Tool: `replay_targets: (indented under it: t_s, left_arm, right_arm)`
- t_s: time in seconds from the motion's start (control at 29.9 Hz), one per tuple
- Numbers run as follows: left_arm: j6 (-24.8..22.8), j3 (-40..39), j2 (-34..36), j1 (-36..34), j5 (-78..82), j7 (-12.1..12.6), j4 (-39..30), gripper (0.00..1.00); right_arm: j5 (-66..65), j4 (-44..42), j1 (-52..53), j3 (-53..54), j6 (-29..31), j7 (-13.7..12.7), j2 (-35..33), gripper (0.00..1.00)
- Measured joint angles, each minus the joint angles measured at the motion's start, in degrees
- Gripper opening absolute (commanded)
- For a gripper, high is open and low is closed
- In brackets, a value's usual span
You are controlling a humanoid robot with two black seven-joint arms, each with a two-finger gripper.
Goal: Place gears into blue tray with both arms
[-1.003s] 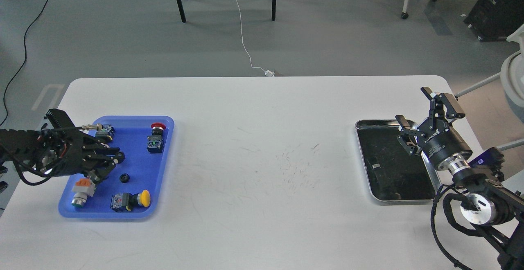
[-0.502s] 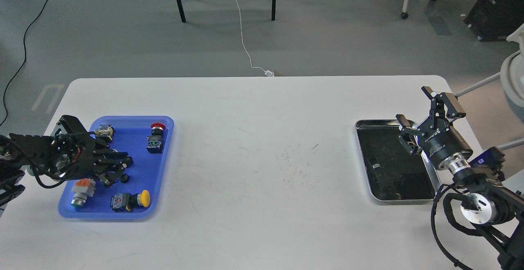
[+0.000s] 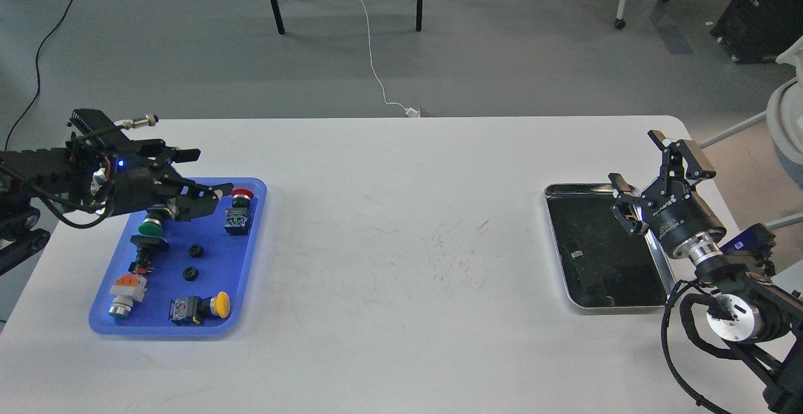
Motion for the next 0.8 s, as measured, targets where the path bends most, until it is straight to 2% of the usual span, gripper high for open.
replay_targets:
  t_s: [0.17,0.33,0.43,0.64,0.74,0.8]
  left_arm:
    - [1.9,-2.7,-3.0,2.7,-28.2,0.0,-9.7,0.98]
    - [3.3,-8.2,-10.8,10.3,-55.5,0.0,-13.0,0.98]
    - [3.6,-14.9,-17.2,16.4,-61.0,0.0,-12.6,0.98]
    - [2.6,-30.3,-28.0,27.2,-62.5,0.0,-9.8,0.98]
    - [-0.9,-37.6,-32.4,30.6,-63.0,3.1,-7.2,0.98]
    - [-5.1,-42.0,-34.6,32.9,-64.6,6.4,-6.0,0.98]
  right_arm:
    - [0.0,-0.1,0.3,0.1,-0.8,0.0,-0.2,0.99]
    - [0.0,-0.1,0.3,0.1,-4.6,0.0,-0.1,0.99]
    - [0.1,0.1,0.4,0.1,-5.6,0.0,-0.2,0.99]
    - [0.1,0.3,1.6,-0.7,-5.4,0.0,-0.4,0.99]
    - [0.2,0.5,3.2,-1.0,-5.0,0.0,0.1,0.99]
    - [0.3,0.8,3.6,-1.0,-3.8,0.0,0.3,0.99]
